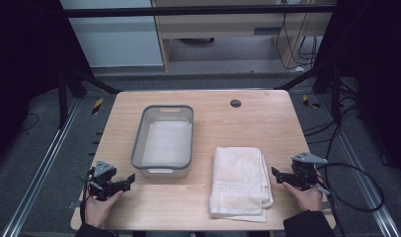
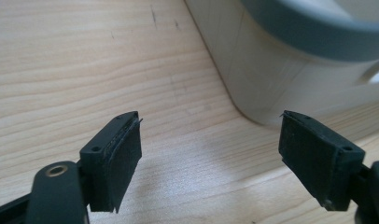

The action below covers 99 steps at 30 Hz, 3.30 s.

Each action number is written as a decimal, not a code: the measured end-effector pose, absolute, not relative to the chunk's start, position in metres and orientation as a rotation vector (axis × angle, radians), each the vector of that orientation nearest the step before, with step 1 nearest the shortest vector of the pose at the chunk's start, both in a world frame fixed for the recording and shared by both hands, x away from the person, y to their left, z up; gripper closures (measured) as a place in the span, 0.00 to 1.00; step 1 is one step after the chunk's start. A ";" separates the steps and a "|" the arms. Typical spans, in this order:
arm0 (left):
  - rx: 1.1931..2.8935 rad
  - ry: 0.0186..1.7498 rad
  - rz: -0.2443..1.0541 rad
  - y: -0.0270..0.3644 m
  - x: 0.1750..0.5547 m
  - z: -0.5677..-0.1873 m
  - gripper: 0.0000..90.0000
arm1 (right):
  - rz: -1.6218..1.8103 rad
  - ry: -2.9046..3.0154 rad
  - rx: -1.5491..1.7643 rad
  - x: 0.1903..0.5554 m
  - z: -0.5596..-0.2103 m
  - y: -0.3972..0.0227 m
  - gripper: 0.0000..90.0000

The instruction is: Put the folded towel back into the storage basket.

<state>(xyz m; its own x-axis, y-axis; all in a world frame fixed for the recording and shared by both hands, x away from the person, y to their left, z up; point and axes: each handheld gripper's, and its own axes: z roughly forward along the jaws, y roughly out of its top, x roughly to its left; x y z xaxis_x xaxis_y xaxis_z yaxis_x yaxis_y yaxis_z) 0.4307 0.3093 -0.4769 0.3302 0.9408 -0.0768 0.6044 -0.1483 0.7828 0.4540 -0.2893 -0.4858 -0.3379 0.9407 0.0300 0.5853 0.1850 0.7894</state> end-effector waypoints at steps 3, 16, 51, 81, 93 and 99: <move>1.838 1.361 0.571 0.310 0.427 -0.474 0.24 | 1.023 1.981 1.420 0.450 -0.482 -0.290 0.14; 1.738 1.302 0.532 0.306 0.414 -0.455 0.29 | 1.099 1.923 1.403 0.439 -0.465 -0.287 0.19; 1.751 1.097 0.469 0.247 0.410 -0.422 0.35 | 1.239 1.868 1.336 0.447 -0.420 -0.275 0.19; 1.893 0.896 0.359 0.126 0.413 -0.425 0.38 | 1.295 1.972 1.323 0.466 -0.422 -0.264 0.24; 1.959 0.878 0.314 0.093 0.418 -0.444 0.37 | 1.291 2.023 1.314 0.469 -0.425 -0.258 0.25; 1.985 0.872 0.305 0.083 0.418 -0.452 0.36 | 1.275 2.046 1.311 0.470 -0.427 -0.255 0.25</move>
<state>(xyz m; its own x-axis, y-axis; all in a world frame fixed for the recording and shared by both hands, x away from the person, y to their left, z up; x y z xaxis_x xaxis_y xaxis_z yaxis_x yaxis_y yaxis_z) 0.4181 0.0832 -0.4518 0.7189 0.6838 -0.1252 0.4572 -0.3294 0.8261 0.4695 -0.2553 -0.4274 -0.4836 0.8643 0.1381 0.5046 0.1464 0.8509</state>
